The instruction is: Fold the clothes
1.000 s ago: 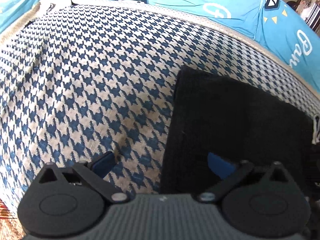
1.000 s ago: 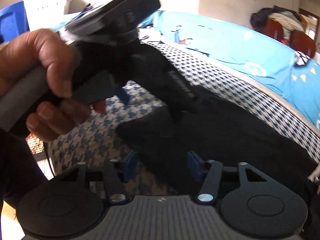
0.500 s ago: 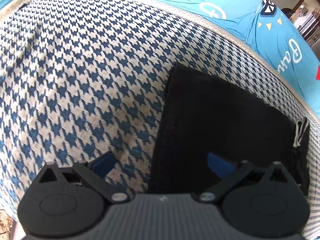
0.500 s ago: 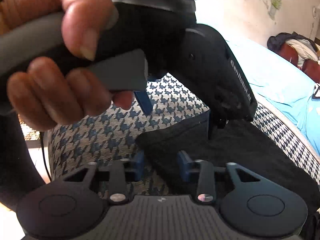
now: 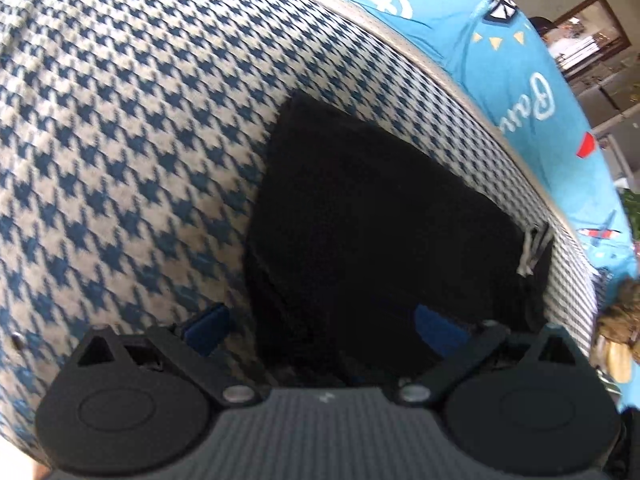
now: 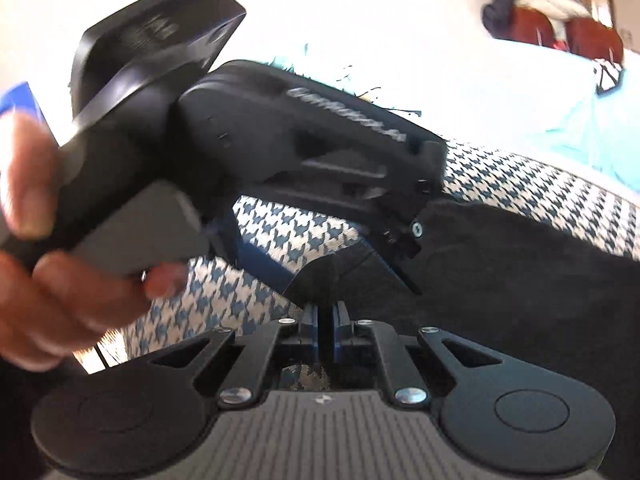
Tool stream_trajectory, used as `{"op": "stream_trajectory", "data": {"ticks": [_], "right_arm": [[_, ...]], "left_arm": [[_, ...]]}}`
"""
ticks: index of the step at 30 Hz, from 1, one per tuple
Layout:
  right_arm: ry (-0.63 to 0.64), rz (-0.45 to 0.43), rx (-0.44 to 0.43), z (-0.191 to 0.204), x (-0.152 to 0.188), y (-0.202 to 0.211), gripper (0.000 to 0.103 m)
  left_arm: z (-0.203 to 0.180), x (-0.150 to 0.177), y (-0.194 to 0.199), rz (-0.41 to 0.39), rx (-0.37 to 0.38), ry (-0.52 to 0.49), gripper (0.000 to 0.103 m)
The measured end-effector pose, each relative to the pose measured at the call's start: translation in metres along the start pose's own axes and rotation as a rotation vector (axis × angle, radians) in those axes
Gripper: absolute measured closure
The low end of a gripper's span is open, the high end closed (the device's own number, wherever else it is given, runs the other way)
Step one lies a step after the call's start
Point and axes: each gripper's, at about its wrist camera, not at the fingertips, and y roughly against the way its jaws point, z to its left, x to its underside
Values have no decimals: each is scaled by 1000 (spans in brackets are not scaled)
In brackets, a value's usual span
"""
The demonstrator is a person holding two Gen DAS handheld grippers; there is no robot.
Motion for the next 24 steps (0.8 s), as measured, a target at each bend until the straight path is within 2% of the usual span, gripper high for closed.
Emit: {"op": "stream_trajectory", "data": {"ticks": [3, 7, 10, 11, 13, 19, 22, 23, 24], "right_arm": [[-2, 2, 3, -6, -1, 2, 95], [44, 31, 4, -2, 2, 1, 93], [118, 39, 24, 6, 6, 1, 70], [144, 38, 32, 9, 7, 2, 59], [192, 32, 61, 13, 9, 2, 53], [253, 17, 141, 13, 13, -6, 53], [260, 12, 153, 10, 13, -5, 54], [262, 10, 156, 9, 13, -5, 57], [264, 8, 159, 8, 13, -5, 69]], "left_arm": [[-1, -1, -3, 12, 63, 9, 0], [-5, -2, -1, -4, 76, 0, 0], [-7, -1, 3, -8, 83, -1, 0], [-7, -1, 4, -10, 85, 0, 0], [-6, -3, 3, -15, 94, 4, 0], [-6, -5, 2, -8, 117, 16, 0], [-7, -7, 0, -2, 123, 15, 0], [-7, -7, 0, -2, 122, 14, 0], [-7, -8, 0, -4, 118, 13, 0]]}}
